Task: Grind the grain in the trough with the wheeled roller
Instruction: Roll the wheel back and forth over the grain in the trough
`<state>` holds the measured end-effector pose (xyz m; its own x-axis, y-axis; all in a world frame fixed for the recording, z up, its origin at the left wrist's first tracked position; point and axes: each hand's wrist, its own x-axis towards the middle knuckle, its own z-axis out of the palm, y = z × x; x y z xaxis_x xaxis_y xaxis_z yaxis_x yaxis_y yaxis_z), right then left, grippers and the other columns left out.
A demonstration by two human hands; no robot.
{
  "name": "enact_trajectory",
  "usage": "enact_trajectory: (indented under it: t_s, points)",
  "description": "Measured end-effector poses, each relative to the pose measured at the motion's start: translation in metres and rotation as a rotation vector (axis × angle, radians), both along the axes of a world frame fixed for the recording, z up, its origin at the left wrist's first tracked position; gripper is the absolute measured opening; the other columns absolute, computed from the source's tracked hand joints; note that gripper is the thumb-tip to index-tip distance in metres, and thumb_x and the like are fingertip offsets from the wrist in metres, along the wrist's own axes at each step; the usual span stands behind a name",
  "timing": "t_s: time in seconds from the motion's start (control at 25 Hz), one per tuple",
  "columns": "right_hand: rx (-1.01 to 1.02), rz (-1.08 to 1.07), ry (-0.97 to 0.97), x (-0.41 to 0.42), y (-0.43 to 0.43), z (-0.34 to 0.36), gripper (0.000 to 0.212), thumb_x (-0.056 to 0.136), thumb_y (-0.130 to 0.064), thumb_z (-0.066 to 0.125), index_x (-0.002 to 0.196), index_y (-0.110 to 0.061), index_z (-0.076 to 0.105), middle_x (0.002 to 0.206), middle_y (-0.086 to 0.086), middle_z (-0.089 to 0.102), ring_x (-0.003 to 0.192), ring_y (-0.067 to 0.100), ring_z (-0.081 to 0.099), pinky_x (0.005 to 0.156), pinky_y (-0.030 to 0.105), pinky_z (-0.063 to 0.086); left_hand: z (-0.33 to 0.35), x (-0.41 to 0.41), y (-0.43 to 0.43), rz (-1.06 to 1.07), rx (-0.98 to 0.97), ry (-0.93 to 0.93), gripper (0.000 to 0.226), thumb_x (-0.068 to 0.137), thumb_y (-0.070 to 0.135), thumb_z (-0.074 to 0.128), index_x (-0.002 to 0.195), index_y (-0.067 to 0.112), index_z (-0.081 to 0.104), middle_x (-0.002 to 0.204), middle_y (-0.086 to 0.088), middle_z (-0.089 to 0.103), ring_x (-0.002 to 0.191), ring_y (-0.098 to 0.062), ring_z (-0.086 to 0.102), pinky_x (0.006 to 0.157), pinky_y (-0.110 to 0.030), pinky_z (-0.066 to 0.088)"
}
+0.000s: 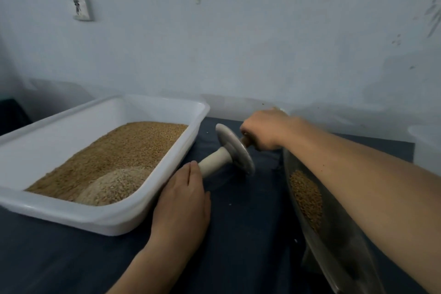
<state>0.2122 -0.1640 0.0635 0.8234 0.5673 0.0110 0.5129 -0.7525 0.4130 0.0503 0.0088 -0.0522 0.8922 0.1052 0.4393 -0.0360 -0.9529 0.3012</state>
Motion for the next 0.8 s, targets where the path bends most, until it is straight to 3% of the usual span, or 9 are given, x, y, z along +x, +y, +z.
enact_trajectory:
  t_s: [0.16,0.28,0.4,0.44,0.48,0.52,0.56,0.64,0.8]
  points:
    - [0.152,0.055,-0.190,-0.002,-0.010,-0.017,0.012,0.082,-0.028,0.065,0.077,-0.026,0.054,0.085,-0.002,0.065,0.081,0.027,0.064,0.065,0.033,0.032,0.007,0.002,-0.004,-0.019,-0.019,-0.031,0.071,0.096,0.045,0.053,0.155,0.016,0.026,0.153,0.002,0.036,0.136,-0.016,0.039,0.112,-0.029,0.034]
    - [0.247,0.057,-0.342,-0.018,-0.033,-0.005,0.013,0.084,-0.034,0.064,0.080,-0.028,0.053,0.082,-0.005,0.066,0.080,0.026,0.065,0.067,0.035,0.034,0.024,0.003,-0.021,-0.053,0.119,-0.127,0.077,0.093,0.035,0.062,0.155,0.006,0.027,0.158,-0.010,0.031,0.147,-0.024,0.026,0.121,-0.038,0.016]
    - [0.267,0.026,-0.486,-0.048,-0.073,0.020,0.013,0.079,-0.033,0.067,0.081,-0.027,0.055,0.078,-0.005,0.063,0.073,0.026,0.062,0.064,0.034,0.032,0.057,0.016,-0.042,-0.098,0.241,-0.281,0.074,0.086,0.024,0.069,0.149,0.004,0.037,0.140,-0.012,0.054,0.135,-0.028,0.047,0.117,-0.048,0.030]
    - [0.281,-0.001,-0.501,-0.060,-0.087,0.024,0.013,0.078,-0.032,0.066,0.079,-0.027,0.054,0.075,-0.006,0.062,0.070,0.025,0.060,0.063,0.034,0.031,0.072,0.021,-0.051,-0.109,0.287,-0.293,0.064,0.084,0.025,0.069,0.141,0.009,0.046,0.123,-0.007,0.064,0.118,-0.027,0.059,0.106,-0.046,0.043]
    - [0.303,-0.044,-0.511,-0.074,-0.103,0.024,0.014,0.078,-0.032,0.066,0.077,-0.026,0.053,0.071,-0.006,0.059,0.067,0.025,0.058,0.061,0.033,0.030,0.087,0.024,-0.064,-0.114,0.327,-0.292,0.045,0.082,0.027,0.068,0.124,0.017,0.055,0.102,-0.001,0.068,0.096,-0.026,0.066,0.083,-0.041,0.050]
    - [0.330,-0.087,-0.524,-0.087,-0.118,0.022,0.015,0.078,-0.032,0.065,0.074,-0.025,0.052,0.067,-0.006,0.057,0.063,0.024,0.056,0.058,0.032,0.028,0.100,0.028,-0.075,-0.114,0.351,-0.262,0.027,0.081,0.030,0.067,0.104,0.022,0.056,0.083,0.004,0.064,0.076,-0.025,0.063,0.060,-0.034,0.041]
    - [0.353,-0.135,-0.526,-0.098,-0.132,0.019,0.015,0.078,-0.032,0.064,0.073,-0.024,0.052,0.064,-0.006,0.055,0.062,0.024,0.055,0.055,0.031,0.026,0.110,0.031,-0.087,-0.118,0.366,-0.200,0.020,0.081,0.032,0.064,0.092,0.025,0.050,0.071,0.005,0.054,0.064,-0.025,0.056,0.051,-0.031,0.030]
    - [0.388,-0.236,-0.474,-0.119,-0.155,0.008,0.015,0.078,-0.033,0.063,0.073,-0.024,0.053,0.063,-0.006,0.054,0.062,0.023,0.054,0.051,0.031,0.026,0.113,0.037,-0.106,-0.178,0.446,-0.075,0.015,0.083,0.032,0.060,0.086,0.026,0.046,0.066,0.006,0.038,0.060,-0.024,0.044,0.051,-0.032,0.028]
    - [0.427,-0.269,-0.326,-0.143,-0.171,-0.030,0.015,0.080,-0.031,0.060,0.076,-0.025,0.047,0.069,-0.008,0.050,0.073,0.025,0.059,0.055,0.034,0.030,0.090,0.034,-0.111,-0.255,0.554,-0.068,0.018,0.083,0.031,0.057,0.075,0.029,0.041,0.063,0.007,0.035,0.049,-0.019,0.036,0.045,-0.029,0.024]
